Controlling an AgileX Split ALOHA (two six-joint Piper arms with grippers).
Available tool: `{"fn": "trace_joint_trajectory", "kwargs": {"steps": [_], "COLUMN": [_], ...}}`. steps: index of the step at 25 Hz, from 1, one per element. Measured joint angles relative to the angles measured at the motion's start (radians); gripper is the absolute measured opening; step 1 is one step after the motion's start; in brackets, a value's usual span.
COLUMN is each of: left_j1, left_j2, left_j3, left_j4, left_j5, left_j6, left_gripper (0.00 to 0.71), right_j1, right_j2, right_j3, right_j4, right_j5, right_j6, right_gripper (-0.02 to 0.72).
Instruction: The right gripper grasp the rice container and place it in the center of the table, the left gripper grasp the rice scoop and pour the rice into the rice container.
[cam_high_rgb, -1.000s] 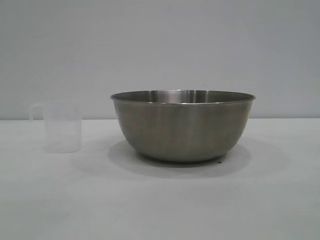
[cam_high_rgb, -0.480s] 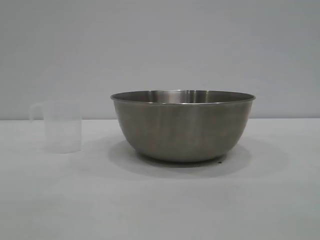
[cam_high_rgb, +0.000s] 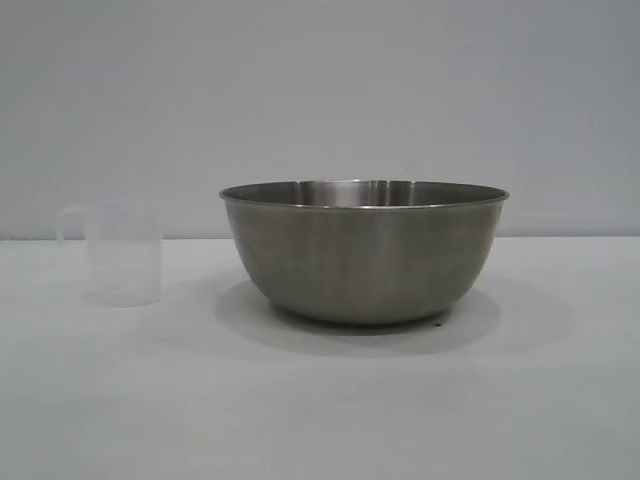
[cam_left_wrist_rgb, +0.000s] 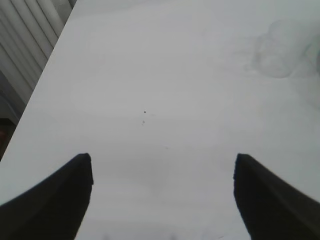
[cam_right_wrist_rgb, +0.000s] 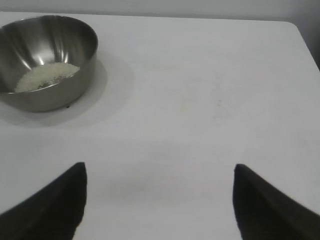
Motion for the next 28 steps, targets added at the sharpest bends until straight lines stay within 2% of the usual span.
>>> {"fn": "trace_joint_trajectory", "kwargs": {"steps": [28], "left_j1": [0.0], "left_j2": [0.0], "left_j3": [0.0], "left_j4": [-0.046], "left_j5": [0.0], "left_j6": [0.025], "left_gripper": [0.515], "right_j1": [-0.002], "right_j2": [0.0], "right_j3": [0.0], "right_j4": [0.0], "right_j5": [0.0], "right_j6": [0.0], "right_gripper": [0.566]}}
